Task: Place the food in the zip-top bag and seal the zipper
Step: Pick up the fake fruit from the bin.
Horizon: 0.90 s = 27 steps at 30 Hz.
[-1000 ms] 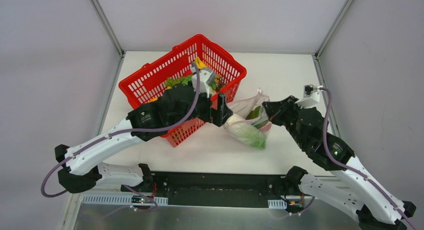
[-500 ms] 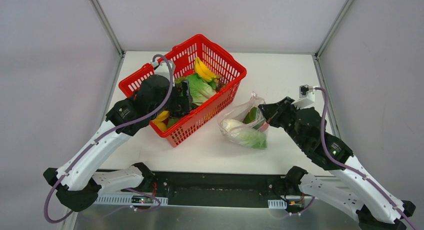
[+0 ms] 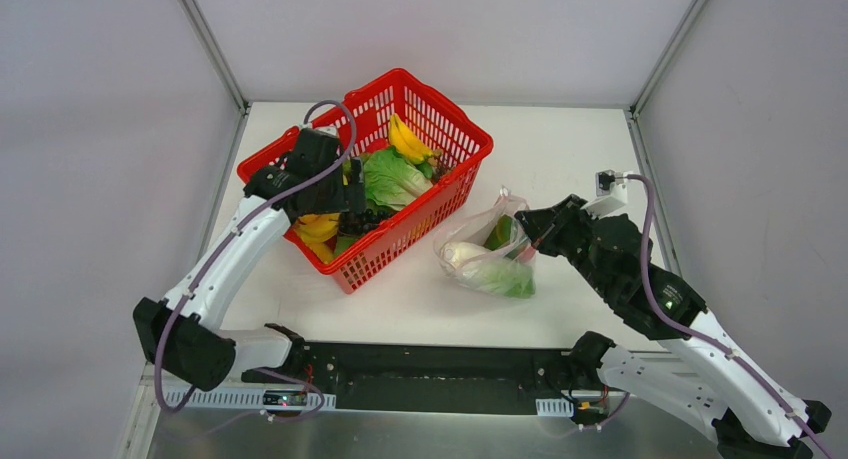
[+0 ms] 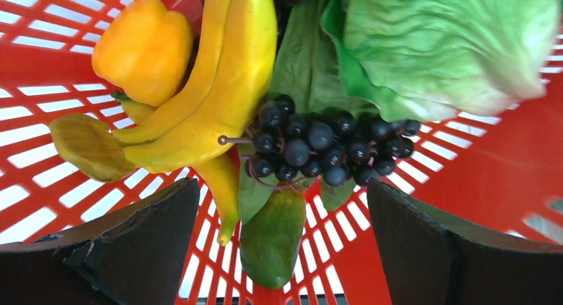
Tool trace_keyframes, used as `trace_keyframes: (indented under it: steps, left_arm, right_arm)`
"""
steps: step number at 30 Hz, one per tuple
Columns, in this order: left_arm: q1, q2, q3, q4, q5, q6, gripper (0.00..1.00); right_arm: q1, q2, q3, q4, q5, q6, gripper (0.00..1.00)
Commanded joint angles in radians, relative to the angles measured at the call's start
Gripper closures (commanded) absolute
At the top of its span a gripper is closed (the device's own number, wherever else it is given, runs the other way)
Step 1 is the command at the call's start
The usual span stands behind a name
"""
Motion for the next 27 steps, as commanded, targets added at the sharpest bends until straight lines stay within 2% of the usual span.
trace_keyframes:
  steps: [1,5,10,18,20,25,27]
  left_arm:
    - [0.064,0.071,-0.030,0.040,0.108,0.040,0.03]
    - [0.085,0.137,-0.049,0.081,0.159,0.042,0.12]
    - [0.086,0.154,-0.099,0.149,0.245,0.028,0.14]
    - [0.086,0.222,-0.105,0.112,0.269,0.031,0.32]
    - [0.086,0.220,-0.115,0.099,0.263,0.028,0.32]
    - [0.086,0.213,-0.132,0.076,0.236,0.036,0.23]
    - [0.086,0.208,-0.144,0.081,0.255,0.039,0.25]
  right_arm:
    - [0.001,-0.008,0.030,0.001,-0.004,0.000,0.97]
    - [0.001,-0.004,0.031,0.001,-0.008,0.000,0.98]
    - [0.002,-0.004,0.020,0.002,-0.005,0.009,0.97]
    - [0.001,0.000,0.027,0.002,-0.009,0.005,0.97]
    - [0.001,0.002,0.030,0.001,-0.011,-0.002,0.97]
    - [0.002,0.004,0.030,0.003,-0.016,0.002,0.97]
    - [0.001,0.004,0.025,0.003,-0.017,0.005,0.97]
